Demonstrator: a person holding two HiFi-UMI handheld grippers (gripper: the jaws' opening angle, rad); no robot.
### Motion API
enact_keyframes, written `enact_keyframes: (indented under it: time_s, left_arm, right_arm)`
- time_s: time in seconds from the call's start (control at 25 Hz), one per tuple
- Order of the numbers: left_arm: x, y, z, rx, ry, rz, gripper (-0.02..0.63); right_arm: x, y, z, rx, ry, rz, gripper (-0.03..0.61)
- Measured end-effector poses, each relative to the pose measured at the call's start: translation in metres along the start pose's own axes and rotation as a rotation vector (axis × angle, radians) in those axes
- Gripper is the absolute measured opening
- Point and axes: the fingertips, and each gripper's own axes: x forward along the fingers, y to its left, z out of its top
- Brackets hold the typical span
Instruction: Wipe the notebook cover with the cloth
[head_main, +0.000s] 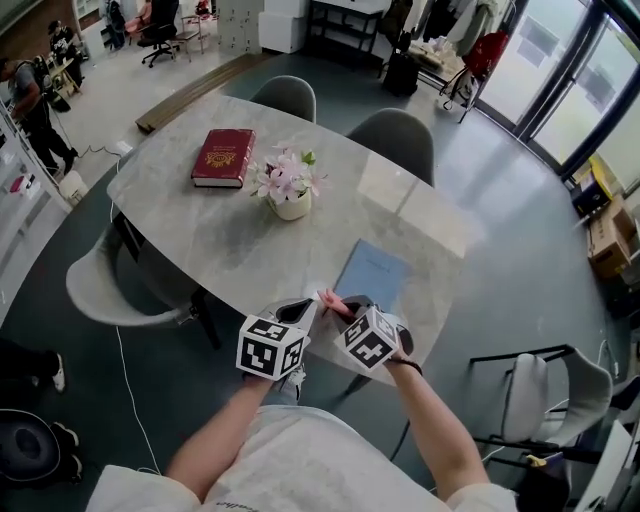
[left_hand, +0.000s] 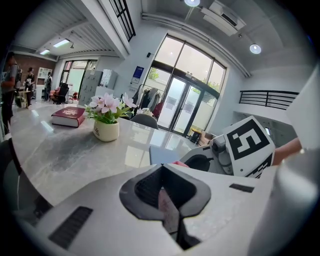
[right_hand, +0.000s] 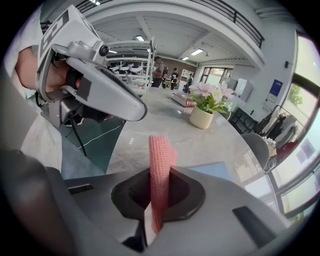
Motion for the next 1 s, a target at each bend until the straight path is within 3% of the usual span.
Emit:
enact_keyframes:
  time_s: [0.76, 1.0]
  left_arm:
    - [-0.016, -0.071, 0.029, 0.118, -0.035, -0.058, 0.008]
    - [-0.022, -0.1, 0.032, 0.162, -0.052, -0.066, 0.008]
  right_arm:
    - [-0.135, -0.036, -0.01, 0.364, -0.321, -0.273, 0.015]
    - [-0.175, -0.032, -0.019, 0.451, -0.421, -0.315, 0.014]
